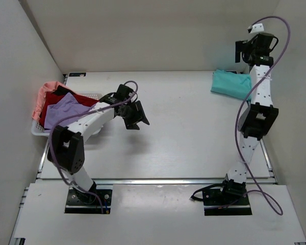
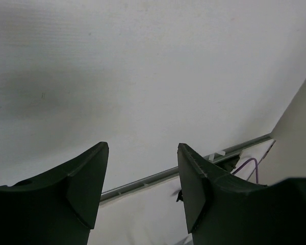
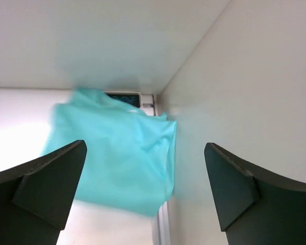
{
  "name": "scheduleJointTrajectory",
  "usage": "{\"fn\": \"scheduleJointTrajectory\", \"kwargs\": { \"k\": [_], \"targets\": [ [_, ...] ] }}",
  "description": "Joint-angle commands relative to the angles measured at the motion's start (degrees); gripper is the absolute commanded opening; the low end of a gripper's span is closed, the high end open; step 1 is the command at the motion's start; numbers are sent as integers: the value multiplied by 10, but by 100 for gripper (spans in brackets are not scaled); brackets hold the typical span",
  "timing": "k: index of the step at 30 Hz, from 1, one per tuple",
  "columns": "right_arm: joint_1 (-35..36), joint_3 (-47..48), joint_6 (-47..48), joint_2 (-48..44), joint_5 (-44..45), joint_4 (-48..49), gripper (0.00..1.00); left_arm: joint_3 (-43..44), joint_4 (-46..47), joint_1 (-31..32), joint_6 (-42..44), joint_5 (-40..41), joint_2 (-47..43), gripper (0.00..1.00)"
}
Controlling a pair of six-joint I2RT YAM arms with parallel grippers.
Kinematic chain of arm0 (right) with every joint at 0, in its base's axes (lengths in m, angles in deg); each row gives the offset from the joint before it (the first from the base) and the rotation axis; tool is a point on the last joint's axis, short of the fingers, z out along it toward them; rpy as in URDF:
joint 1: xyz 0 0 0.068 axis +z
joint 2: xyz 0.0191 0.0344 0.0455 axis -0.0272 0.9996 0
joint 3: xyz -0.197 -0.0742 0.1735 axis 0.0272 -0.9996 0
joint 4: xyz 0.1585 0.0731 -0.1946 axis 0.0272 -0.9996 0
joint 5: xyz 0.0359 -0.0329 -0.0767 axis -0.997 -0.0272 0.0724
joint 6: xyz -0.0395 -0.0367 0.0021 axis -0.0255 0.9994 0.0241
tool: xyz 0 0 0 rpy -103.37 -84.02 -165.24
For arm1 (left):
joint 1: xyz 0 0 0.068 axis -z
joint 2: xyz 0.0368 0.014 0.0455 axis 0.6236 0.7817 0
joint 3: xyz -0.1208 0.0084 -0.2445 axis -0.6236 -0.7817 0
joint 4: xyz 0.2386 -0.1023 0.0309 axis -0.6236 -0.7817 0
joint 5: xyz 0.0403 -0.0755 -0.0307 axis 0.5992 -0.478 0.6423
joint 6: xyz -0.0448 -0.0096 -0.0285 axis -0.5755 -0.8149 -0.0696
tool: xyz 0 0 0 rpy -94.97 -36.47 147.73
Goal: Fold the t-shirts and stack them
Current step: Put the neatly folded tshirt into the corner of the board with the right arm
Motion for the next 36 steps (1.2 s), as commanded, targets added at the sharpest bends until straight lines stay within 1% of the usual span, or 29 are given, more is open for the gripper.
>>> {"fn": "scheduleJointTrajectory", "kwargs": {
  "k": [1,2,3,5,6,7,9,10,11,12,13,14,15,16,17,18,19,20,21,22,24,26,27,29,31,32,33,34,36],
  "targets": [
    [20,-190,-58,-241,-46,27,99,6,-1,-10,-3,16,-73,67],
    [29,-253,-62,-333,-50,53,99,4,-2,-13,-4,14,-90,67],
    [44,-368,-65,-376,-50,66,99,1,-6,-18,-7,14,-111,67],
    [86,-592,-63,-549,4,135,99,-18,-1,-26,-12,8,-133,67],
    [121,-642,-54,-618,33,164,99,-34,6,-24,-12,5,-151,67],
    [156,-714,-27,-644,41,166,100,-44,15,-33,-20,0,-171,67],
    [187,-793,-10,-713,76,158,100,-82,30,-37,-26,-9,-197,66],
    [184,-807,-36,-726,80,152,99,-90,41,-42,-32,-11,-213,65],
    [171,-830,-85,-739,56,151,99,-107,44,-46,-37,-15,-220,65],
    [123,-838,-114,-741,-2,152,99,-120,46,-54,-39,-17,-231,65],
    [71,-853,-163,-740,-28,153,99,-122,42,-50,-39,-19,-235,65],
    [55,-858,-180,-725,-79,165,99,-122,37,-44,-35,-20,-236,65],
    [43,-858,-197,-704,-93,169,99,-117,29,-41,-30,-18,-238,64],
    [55,-831,-168,-665,-94,170,99,-110,17,-32,-23,-20,-234,65],
    [58,-812,-169,-630,-100,168,99,-107,15,-28,-18,-16,-235,64],
    [56,-769,-181,-592,-115,164,99,-104,9,-24,-16,-22,-236,64],
    [46,-716,-207,-573,-130,166,99,-104,5,-23,-16,-20,-240,64],
    [39,-677,-219,-531,-170,180,99,-100,1,-23,-17,-20,-243,65],
    [32,-658,-233,-498,-189,207,100,-100,0,-29,-13,-21,-244,64],
    [33,-632,-248,-481,-215,223,99,-95,-6,-28,-9,-19,-250,64],
    [41,-610,-245,-434,-224,301,99,-85,-20,-27,4,-25,-253,64],
    [37,-560,-265,-395,-238,318,99,-81,-41,-30,16,-21,-260,64],
    [36,-534,-270,-365,-245,300,99,-80,-44,-29,18,-22,-264,64],
    [38,-462,-274,-337,-248,265,99,-94,-46,-35,19,-18,-278,64],
    [58,-451,-256,-331,-232,249,99,-109,-44,-43,23,-24,-299,64],
    [69,-458,-246,-338,-220,251,99,-110,-43,-50,30,-26,-301,65],
    [73,-470,-251,-348,-211,253,99,-104,-48,-48,35,-28,-301,76],
    [78,-473,-254,-356,-211,245,99,-98,-47,-49,51,-30,-299,99],
    [87,-483,-249,-363,-204,227,99,-78,-59,-45,68,-32,-289,98]
  ]
}}
